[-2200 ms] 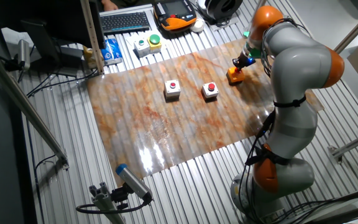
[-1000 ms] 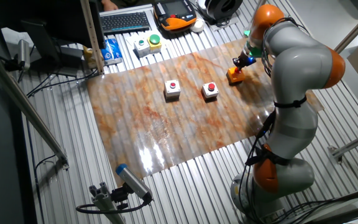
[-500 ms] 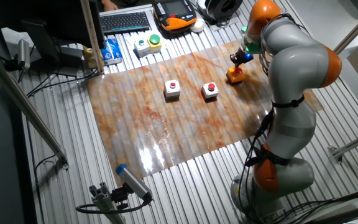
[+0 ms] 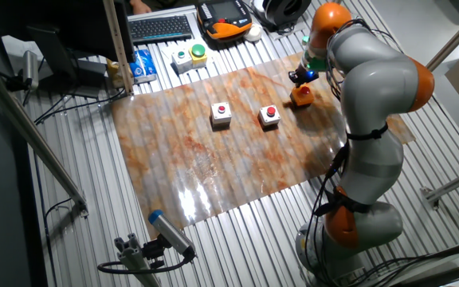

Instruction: Press three buttons from left to right in sequence

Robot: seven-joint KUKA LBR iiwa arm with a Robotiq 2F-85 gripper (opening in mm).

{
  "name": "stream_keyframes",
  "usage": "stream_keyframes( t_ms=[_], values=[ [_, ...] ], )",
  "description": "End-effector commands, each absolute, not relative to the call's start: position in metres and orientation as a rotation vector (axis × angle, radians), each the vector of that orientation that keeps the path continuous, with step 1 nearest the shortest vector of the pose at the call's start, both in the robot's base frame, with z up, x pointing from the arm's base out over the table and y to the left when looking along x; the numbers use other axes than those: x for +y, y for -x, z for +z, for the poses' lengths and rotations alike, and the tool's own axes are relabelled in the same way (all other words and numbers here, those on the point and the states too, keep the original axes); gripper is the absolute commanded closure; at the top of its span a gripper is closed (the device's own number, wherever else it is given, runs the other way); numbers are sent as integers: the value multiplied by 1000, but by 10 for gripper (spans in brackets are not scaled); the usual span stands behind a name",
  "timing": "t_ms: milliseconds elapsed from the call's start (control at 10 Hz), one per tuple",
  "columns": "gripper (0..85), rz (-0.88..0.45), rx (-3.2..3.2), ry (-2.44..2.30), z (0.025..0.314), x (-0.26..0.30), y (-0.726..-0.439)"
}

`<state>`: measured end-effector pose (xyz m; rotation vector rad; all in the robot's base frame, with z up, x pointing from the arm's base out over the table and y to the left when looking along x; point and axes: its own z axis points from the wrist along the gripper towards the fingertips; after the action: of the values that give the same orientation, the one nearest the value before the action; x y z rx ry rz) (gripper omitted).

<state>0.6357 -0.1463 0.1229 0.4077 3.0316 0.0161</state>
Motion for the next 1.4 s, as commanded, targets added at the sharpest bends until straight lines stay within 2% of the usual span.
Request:
stream_keyframes(
  t_ms=[0, 700, 1000, 1300],
  values=[
    [850, 17, 3030, -409, 123, -145, -636],
    [850, 22, 3032, -412, 125, -141, -632],
    [850, 69, 3023, -435, 124, -131, -630],
    [850, 65, 3026, -457, 133, -114, -622]
  ],
)
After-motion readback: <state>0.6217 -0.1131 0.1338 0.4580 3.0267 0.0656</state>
